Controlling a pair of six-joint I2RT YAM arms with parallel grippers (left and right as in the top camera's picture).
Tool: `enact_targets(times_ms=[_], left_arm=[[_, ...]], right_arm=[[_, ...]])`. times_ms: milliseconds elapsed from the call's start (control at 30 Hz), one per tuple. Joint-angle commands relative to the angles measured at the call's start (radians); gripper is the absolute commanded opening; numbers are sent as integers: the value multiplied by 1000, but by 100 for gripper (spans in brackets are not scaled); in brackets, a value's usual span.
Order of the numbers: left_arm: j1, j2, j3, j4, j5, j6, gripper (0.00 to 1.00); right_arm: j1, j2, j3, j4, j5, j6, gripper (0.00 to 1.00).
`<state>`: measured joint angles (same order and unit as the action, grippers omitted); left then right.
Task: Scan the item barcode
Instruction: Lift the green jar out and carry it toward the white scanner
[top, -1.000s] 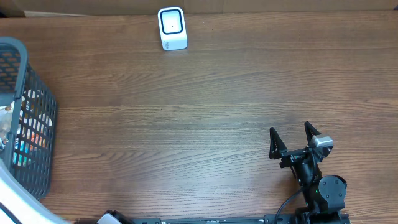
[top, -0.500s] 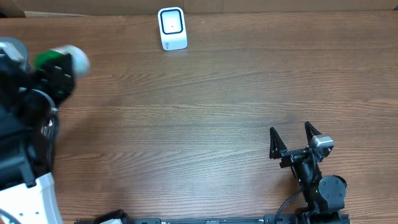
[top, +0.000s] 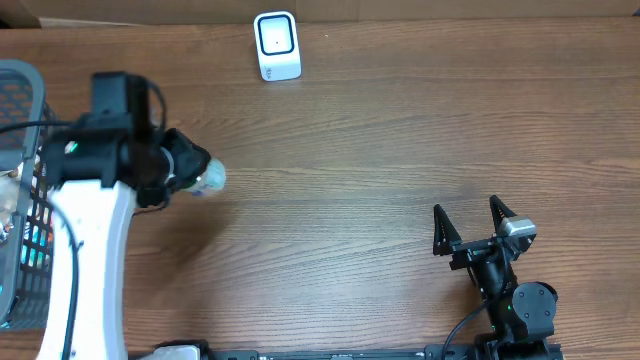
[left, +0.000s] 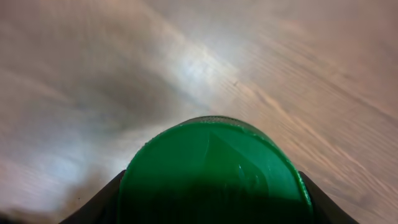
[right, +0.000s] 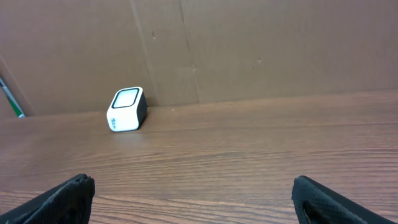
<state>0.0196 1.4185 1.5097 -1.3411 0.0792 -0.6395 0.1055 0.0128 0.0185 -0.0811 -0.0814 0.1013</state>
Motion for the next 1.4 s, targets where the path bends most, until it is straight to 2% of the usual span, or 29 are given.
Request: enact_targets(times_ms=[0, 167, 433, 633, 933, 1367], left_arm=[[-31, 101, -2, -24, -16, -285, 4], [-74, 248, -2, -22, -24, -497, 4], [-166, 460, -2, 28, -132, -706, 4], [-217, 531, -2, 85, -138, -718, 4], [-319, 531, -2, 200, -94, -718, 4], [-447, 532, -2, 307, -196, -756, 4]], right_arm=[[-2, -10, -10, 4, -2, 3, 100], [-2, -10, -10, 4, -2, 3, 100], [-2, -10, -10, 4, -2, 3, 100], [-2, -10, -10, 4, -2, 3, 100], [-2, -10, -10, 4, -2, 3, 100], [-2, -10, -10, 4, -2, 3, 100]])
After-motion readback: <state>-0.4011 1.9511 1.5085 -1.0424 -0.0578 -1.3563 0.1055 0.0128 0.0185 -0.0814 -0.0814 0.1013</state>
